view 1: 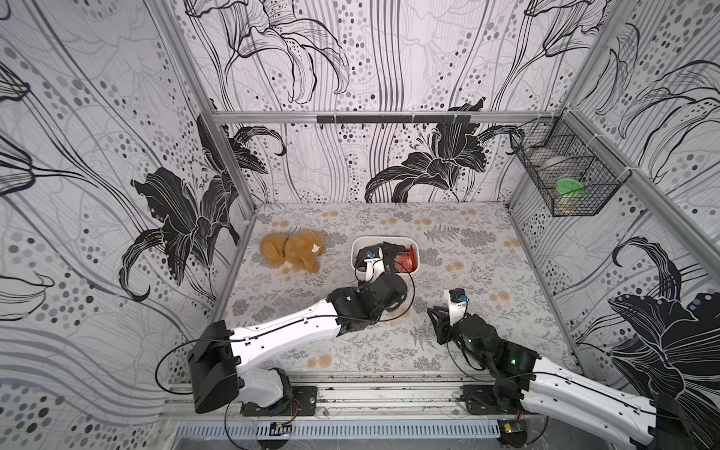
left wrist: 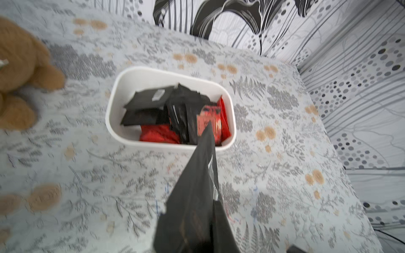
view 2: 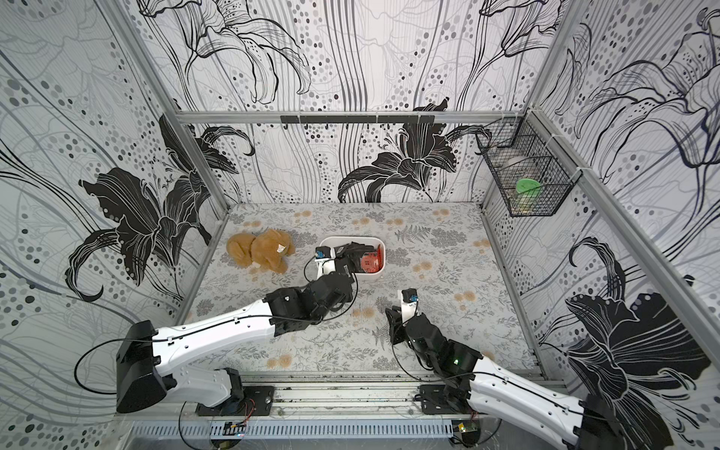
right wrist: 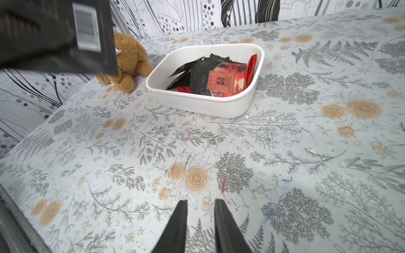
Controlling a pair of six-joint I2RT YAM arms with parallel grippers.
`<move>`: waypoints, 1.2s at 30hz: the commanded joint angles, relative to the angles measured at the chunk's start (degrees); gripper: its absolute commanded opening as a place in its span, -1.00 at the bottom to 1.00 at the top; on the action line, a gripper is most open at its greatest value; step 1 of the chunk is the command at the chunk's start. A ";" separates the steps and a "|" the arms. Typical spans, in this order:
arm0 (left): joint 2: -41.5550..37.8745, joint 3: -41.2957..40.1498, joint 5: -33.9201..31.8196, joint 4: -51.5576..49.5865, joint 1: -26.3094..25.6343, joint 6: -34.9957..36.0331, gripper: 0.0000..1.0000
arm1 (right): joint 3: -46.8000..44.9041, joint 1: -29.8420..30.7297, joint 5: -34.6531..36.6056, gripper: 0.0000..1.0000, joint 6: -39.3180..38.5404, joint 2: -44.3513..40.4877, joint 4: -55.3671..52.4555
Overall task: Put the tea bags into the storage box
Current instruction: Place the tea bag in the storage box.
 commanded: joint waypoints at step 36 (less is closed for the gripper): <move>27.79 10.36 30.41 15.16 27.48 -2.76 -0.45 | 0.95 0.19 1.05 -0.42 0.40 4.33 -0.65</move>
